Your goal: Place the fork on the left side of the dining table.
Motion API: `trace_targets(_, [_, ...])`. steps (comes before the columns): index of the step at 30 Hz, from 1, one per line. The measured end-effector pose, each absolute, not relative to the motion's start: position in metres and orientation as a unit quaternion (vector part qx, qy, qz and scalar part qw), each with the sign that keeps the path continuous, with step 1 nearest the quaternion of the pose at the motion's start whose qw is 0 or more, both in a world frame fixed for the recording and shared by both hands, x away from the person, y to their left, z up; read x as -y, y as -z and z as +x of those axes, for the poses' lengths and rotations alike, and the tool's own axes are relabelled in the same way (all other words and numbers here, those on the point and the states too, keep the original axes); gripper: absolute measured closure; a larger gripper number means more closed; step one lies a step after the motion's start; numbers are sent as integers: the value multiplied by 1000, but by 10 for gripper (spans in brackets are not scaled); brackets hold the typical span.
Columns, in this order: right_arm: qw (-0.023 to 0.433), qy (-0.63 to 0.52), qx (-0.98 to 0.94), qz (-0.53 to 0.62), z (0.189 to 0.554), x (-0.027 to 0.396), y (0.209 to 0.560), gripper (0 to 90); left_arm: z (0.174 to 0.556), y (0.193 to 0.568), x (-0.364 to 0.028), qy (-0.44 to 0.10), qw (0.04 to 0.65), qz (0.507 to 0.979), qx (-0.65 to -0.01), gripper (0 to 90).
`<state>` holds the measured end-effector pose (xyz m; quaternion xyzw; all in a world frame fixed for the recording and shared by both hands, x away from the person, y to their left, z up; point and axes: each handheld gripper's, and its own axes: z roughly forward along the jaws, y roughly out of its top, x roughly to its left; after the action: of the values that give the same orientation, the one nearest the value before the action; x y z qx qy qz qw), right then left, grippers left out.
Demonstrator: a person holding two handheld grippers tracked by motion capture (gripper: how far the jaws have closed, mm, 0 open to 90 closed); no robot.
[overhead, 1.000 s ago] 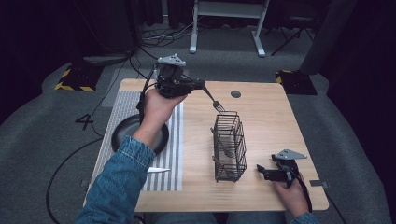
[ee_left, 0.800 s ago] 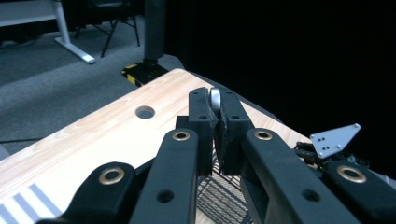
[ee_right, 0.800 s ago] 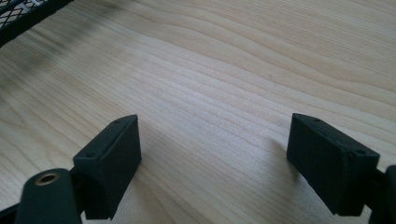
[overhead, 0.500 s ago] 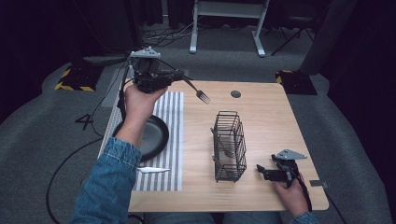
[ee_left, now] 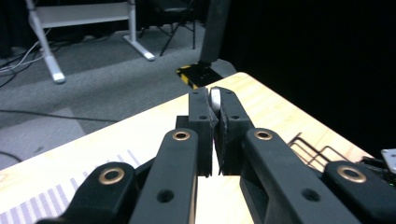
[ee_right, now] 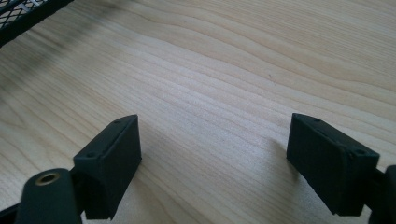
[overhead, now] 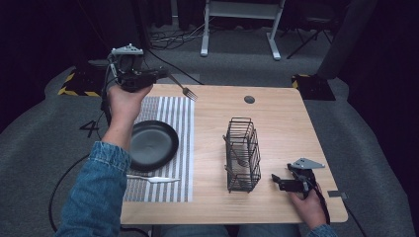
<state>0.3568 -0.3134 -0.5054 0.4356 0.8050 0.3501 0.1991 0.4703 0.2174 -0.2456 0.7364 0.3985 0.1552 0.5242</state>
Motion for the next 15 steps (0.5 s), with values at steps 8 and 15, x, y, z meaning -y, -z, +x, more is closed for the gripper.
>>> trace_targets(8, [199,-350,-804,437,357,313,505,179,485,251,-239,-152,521,727,-421,863])
trace_targets(15, [200,-350,-804,438,357,313,505,180,503,263,-248,-139,510,724,-442,863])
